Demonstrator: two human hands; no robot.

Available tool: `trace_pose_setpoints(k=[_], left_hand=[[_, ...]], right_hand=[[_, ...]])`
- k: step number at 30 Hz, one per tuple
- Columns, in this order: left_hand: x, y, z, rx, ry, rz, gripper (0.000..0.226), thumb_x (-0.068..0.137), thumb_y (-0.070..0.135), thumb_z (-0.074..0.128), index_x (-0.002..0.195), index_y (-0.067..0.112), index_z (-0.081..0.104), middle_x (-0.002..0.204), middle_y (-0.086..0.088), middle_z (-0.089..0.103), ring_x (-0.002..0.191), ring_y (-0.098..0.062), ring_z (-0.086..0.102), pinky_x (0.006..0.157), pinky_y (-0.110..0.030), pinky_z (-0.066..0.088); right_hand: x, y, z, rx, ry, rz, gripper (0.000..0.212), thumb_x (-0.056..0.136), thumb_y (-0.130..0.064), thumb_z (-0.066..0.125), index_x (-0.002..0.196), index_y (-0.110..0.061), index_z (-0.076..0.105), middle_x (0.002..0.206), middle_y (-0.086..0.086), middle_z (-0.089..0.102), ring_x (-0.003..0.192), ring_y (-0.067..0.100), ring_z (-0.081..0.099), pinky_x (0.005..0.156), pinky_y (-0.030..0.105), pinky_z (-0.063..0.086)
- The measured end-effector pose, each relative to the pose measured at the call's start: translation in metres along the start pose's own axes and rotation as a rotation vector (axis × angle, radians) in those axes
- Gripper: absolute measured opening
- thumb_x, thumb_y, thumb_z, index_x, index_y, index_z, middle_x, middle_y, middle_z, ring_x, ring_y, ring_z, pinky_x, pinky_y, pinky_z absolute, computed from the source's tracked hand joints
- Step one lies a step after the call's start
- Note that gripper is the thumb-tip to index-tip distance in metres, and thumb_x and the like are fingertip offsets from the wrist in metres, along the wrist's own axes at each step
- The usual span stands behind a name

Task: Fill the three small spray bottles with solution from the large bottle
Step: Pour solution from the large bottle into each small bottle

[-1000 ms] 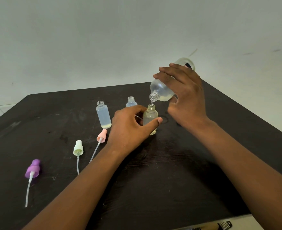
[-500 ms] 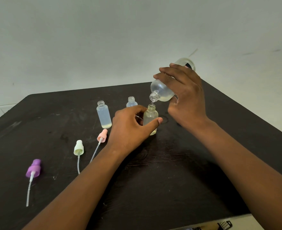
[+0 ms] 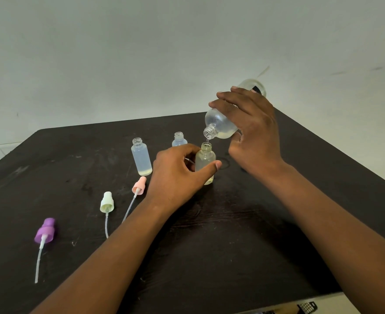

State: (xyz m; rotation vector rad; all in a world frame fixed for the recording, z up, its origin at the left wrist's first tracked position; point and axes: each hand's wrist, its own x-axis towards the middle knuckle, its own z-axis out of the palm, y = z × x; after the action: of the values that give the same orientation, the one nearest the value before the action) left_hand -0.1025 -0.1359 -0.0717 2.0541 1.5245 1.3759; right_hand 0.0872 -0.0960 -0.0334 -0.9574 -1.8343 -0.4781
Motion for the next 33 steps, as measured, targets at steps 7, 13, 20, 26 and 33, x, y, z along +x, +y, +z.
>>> trace_pose_setpoints(k=[7, 13, 20, 26, 33], left_hand=[[-0.0002, 0.0006, -0.0007, 0.002, 0.002, 0.003, 0.052, 0.075, 0.074, 0.072, 0.1, 0.029, 0.081, 0.083, 0.015, 0.076, 0.077, -0.003, 0.071, 0.072, -0.035, 0.063], [0.0004, 0.0003, -0.0005, 0.003, -0.002, 0.004, 0.053, 0.075, 0.075, 0.071, 0.1, 0.029, 0.081, 0.083, 0.015, 0.076, 0.077, -0.004, 0.072, 0.072, -0.036, 0.063], [0.0012, 0.0021, -0.0004, 0.005, -0.011, 0.0, 0.054, 0.075, 0.075, 0.07, 0.1, 0.028, 0.081, 0.085, 0.014, 0.076, 0.078, -0.005, 0.072, 0.073, -0.037, 0.064], [0.0006, 0.0019, -0.0012, 0.004, -0.011, 0.008, 0.054, 0.076, 0.074, 0.071, 0.101, 0.028, 0.081, 0.086, 0.014, 0.076, 0.077, -0.004, 0.072, 0.072, -0.036, 0.064], [0.0006, 0.0019, -0.001, 0.004, -0.018, 0.0, 0.057, 0.074, 0.077, 0.068, 0.101, 0.028, 0.081, 0.086, 0.014, 0.076, 0.078, -0.004, 0.072, 0.072, -0.036, 0.064]], right_hand=[[0.0004, -0.001, -0.0009, -0.005, 0.0, 0.005, 0.071, 0.065, 0.016, 0.059, 0.127, -0.015, 0.073, 0.135, 0.001, 0.069, 0.136, 0.028, 0.057, 0.111, 0.05, 0.043], [0.0001, -0.0002, 0.0006, -0.009, 0.008, -0.001, 0.07, 0.065, 0.015, 0.059, 0.126, -0.016, 0.073, 0.134, 0.001, 0.069, 0.135, 0.028, 0.057, 0.111, 0.05, 0.043], [0.0006, 0.0007, 0.0007, -0.006, 0.011, 0.002, 0.069, 0.065, 0.014, 0.059, 0.126, -0.015, 0.073, 0.135, 0.001, 0.069, 0.135, 0.028, 0.057, 0.111, 0.05, 0.043], [0.0003, 0.001, 0.0006, -0.008, 0.001, 0.009, 0.069, 0.065, 0.015, 0.06, 0.127, -0.016, 0.073, 0.135, 0.001, 0.069, 0.136, 0.028, 0.057, 0.112, 0.048, 0.043], [-0.0002, 0.0016, 0.0019, -0.005, 0.004, -0.004, 0.069, 0.066, 0.015, 0.059, 0.127, -0.015, 0.073, 0.135, 0.001, 0.069, 0.135, 0.029, 0.057, 0.11, 0.051, 0.044]])
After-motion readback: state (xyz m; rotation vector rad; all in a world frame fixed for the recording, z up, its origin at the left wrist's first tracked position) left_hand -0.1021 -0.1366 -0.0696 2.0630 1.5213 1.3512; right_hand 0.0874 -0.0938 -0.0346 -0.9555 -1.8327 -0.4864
